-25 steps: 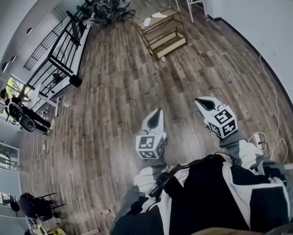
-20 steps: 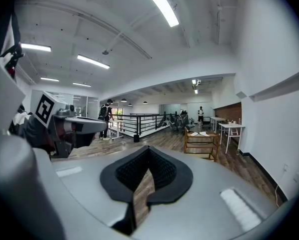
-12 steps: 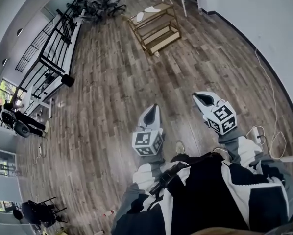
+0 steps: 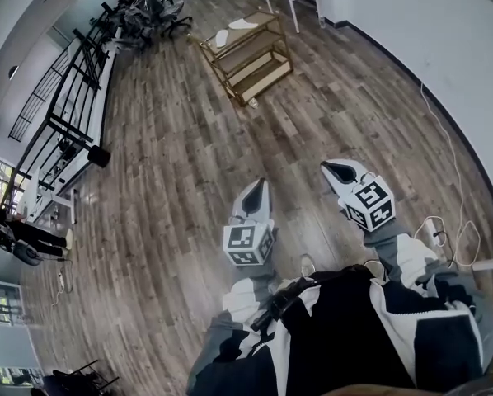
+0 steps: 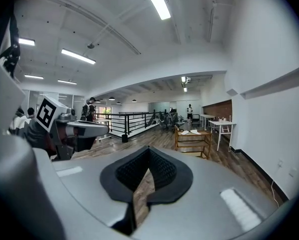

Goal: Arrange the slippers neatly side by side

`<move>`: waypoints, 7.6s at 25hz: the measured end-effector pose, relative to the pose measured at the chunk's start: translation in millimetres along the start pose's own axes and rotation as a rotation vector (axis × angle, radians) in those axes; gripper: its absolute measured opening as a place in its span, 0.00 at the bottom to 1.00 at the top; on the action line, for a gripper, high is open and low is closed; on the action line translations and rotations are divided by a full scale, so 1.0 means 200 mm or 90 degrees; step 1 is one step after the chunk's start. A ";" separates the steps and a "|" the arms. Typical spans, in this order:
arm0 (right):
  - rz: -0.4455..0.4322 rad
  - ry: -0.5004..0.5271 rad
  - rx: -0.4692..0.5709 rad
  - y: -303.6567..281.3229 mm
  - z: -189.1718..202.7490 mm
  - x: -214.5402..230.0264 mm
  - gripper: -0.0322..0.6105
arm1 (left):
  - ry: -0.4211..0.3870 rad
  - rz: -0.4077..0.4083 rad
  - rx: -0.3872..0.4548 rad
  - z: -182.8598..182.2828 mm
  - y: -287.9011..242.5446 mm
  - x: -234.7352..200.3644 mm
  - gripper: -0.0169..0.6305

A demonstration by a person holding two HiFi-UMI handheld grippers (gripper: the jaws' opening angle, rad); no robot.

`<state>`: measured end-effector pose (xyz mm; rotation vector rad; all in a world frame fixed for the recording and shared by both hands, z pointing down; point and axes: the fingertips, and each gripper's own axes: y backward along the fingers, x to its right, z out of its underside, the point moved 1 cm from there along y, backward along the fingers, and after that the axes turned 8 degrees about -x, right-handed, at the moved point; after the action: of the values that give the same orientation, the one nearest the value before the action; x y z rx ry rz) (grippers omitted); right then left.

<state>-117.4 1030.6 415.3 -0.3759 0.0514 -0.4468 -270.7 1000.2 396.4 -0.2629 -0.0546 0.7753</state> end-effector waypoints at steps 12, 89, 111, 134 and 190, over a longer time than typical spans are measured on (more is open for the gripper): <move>0.055 -0.007 -0.013 -0.41 -0.16 0.11 0.06 | 0.010 0.057 0.014 -0.10 -0.30 -0.40 0.04; -0.002 0.021 0.003 -2.71 -1.07 1.89 0.06 | 0.026 0.080 0.033 -0.79 -2.87 -2.00 0.04; -0.003 -0.002 0.022 -3.27 -1.34 2.52 0.06 | 0.035 0.035 -0.002 -0.95 -3.56 -2.40 0.04; -0.101 0.036 0.013 -3.85 -1.63 3.54 0.06 | 0.055 -0.038 -0.003 -1.27 -4.68 -2.58 0.04; -0.355 0.149 -0.002 -5.45 -2.25 3.77 0.06 | 0.137 -0.311 0.022 -1.47 -5.22 -3.86 0.04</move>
<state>53.7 -359.4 420.1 -0.3363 0.1766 -1.0409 -64.9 -315.7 415.9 -0.2845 0.0951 0.2603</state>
